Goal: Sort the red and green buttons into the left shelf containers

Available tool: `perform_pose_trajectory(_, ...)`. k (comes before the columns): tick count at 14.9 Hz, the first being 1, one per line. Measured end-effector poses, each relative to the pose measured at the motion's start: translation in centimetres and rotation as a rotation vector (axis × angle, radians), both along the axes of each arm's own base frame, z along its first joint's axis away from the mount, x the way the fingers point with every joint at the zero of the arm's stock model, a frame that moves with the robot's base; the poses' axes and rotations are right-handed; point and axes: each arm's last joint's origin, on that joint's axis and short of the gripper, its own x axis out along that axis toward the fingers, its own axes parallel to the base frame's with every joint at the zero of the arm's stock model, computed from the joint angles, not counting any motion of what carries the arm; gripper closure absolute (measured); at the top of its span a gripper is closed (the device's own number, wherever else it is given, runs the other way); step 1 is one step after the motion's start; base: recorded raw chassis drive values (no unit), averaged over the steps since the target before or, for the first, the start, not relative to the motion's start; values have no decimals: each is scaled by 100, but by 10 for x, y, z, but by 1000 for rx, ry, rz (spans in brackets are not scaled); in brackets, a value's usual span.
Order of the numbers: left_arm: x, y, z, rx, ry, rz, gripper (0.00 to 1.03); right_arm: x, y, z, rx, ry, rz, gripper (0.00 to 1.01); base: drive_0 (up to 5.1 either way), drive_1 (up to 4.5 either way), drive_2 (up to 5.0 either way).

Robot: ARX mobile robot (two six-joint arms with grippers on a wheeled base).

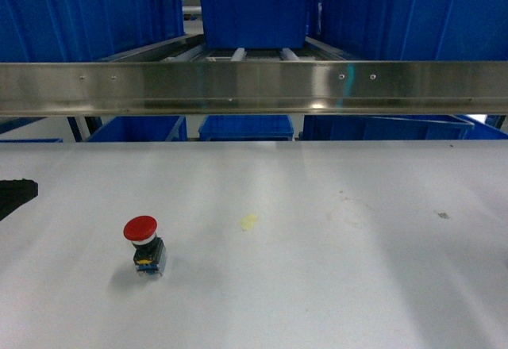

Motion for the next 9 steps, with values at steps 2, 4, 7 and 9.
perform_pose_trajectory(2,0,0,0,0,0,0,5,-1,1,-1,2,4,3,3,0,0,0)
perform_pose_trajectory(4,0,0,0,0,0,0,5,-2,2,-2,10,12,10,3,0,0,0)
perform_pose_trajectory(7,0,0,0,0,0,0,5,-6,15,-6,5,51,78,24,0,0,0)
perform_pose_trajectory(9,0,0,0,0,0,0,5,-6,15,-4,1,43,84,75,0,0,0)
